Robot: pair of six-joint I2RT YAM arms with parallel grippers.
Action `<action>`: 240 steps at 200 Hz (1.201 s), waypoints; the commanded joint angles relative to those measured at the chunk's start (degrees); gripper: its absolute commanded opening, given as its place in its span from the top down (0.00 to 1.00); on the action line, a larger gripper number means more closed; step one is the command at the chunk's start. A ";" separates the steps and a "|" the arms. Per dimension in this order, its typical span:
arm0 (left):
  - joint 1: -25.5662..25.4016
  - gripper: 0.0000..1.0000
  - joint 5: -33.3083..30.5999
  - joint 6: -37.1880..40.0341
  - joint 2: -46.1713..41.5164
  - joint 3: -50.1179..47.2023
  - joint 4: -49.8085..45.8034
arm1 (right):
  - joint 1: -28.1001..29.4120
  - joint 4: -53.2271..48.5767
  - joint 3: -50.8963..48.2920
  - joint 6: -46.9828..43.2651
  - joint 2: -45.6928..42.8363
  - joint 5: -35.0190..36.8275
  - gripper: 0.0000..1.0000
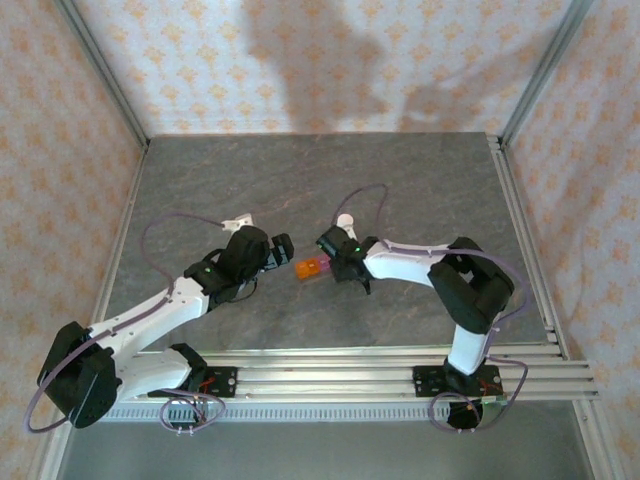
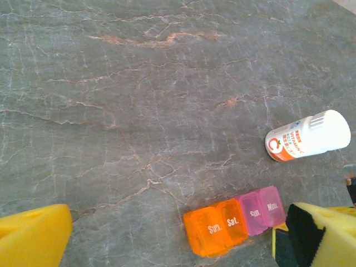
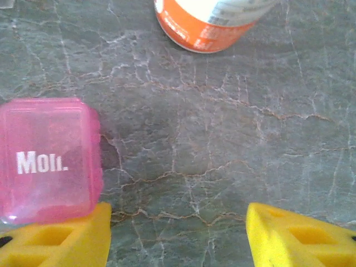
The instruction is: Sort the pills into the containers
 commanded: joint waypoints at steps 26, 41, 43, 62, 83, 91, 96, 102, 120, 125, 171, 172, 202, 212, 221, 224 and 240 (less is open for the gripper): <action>0.16 0.00 2.29 5.01 1.57 2.12 -5.00 | -0.94 -3.28 -4.72 7.11 -11.50 -4.28 0.38; -0.47 0.00 2.23 6.66 2.57 2.90 -7.13 | -0.93 -2.72 -4.39 8.80 -12.86 -6.58 0.37; -0.63 0.00 2.12 6.86 2.78 3.03 -7.43 | -0.97 -2.68 -4.29 8.91 -12.87 -6.79 0.37; -2.22 0.00 0.23 8.69 4.66 4.49 -10.32 | -0.94 -2.46 -2.32 10.16 -11.83 -8.53 0.33; -3.89 0.00 -1.78 10.55 7.08 6.13 -12.99 | -1.02 -2.56 0.57 10.91 -8.74 -8.66 0.31; -4.51 0.00 -2.67 11.33 8.05 6.80 -13.96 | -1.02 -2.42 1.70 11.12 -7.52 -8.64 0.30; -4.94 0.00 -3.22 11.43 8.65 7.20 -14.51 | -1.06 -2.25 2.16 11.20 -6.94 -8.67 0.29; -5.35 0.00 -3.93 12.66 9.38 7.71 -15.06 | -1.02 -1.96 2.87 11.30 -6.15 -8.75 0.29; -6.47 0.00 -5.59 14.08 11.40 8.79 -16.69 | -1.02 -1.21 4.43 11.78 -4.43 -8.63 0.29; -6.67 0.00 -5.86 14.15 11.79 8.94 -16.86 | -1.06 -0.93 4.75 12.03 -4.05 -8.56 0.29; -7.02 0.00 -6.26 14.51 13.01 8.16 -15.87 | -1.36 0.39 6.72 12.94 -0.21 -8.72 0.29; -6.99 0.00 -6.31 14.55 13.01 8.11 -15.86 | -1.37 0.42 6.74 12.96 -0.17 -8.73 0.29; -7.46 0.00 -5.93 15.68 13.10 7.55 -14.95 | -1.64 1.28 6.65 13.20 1.96 -8.93 0.29; -7.77 0.00 -5.61 16.24 13.29 7.41 -14.56 | -1.63 1.45 6.59 13.23 2.53 -8.99 0.29; -8.08 0.00 -5.42 16.58 13.60 7.44 -14.49 | -1.64 1.53 6.42 13.24 2.81 -8.94 0.29; -8.17 0.00 -5.41 16.68 13.70 7.56 -14.49 | -1.63 1.57 6.34 13.23 2.92 -8.98 0.29; -8.83 0.00 -5.31 17.20 14.79 7.70 -14.37 | -1.67 1.96 5.85 13.35 3.18 -9.08 0.30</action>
